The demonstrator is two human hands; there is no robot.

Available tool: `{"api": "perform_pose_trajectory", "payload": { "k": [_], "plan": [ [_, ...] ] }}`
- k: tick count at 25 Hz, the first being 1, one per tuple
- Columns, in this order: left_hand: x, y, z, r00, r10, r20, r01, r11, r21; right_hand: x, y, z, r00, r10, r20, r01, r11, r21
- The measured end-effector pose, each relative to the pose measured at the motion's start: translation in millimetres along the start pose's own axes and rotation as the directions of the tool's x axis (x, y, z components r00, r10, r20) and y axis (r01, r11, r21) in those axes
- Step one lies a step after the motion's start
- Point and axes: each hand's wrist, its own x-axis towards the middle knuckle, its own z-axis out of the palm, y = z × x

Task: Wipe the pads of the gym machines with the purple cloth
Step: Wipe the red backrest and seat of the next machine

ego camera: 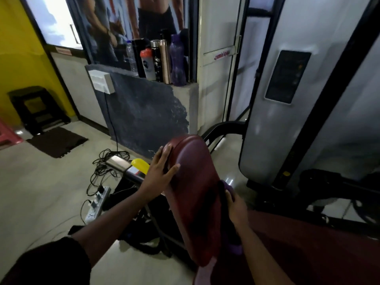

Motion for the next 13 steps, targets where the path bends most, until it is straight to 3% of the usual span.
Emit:
{"api": "perform_pose_trajectory", "payload": {
  "k": [4, 7, 10, 13],
  "plan": [
    [-27, -4, -26, 0.993, 0.049, 0.111, -0.046, 0.999, -0.028, -50, -28, -15, 1.000, 0.019, -0.003, -0.019, 1.000, 0.005],
    [-53, -4, -38, 0.966, 0.190, 0.176, -0.182, 0.981, -0.060, -87, -36, -16, 0.996, 0.086, -0.026, -0.086, 0.996, -0.016],
    [-76, -5, -40, 0.857, 0.385, 0.342, -0.370, 0.923, -0.111, -127, -25, -18, 0.983, 0.127, -0.135, -0.148, 0.976, -0.159],
    [-95, 3, -22, 0.696, 0.490, 0.525, -0.443, 0.868, -0.223, -182, -8, -32, 0.955, 0.220, -0.200, -0.270, 0.923, -0.273]
  ]
}}
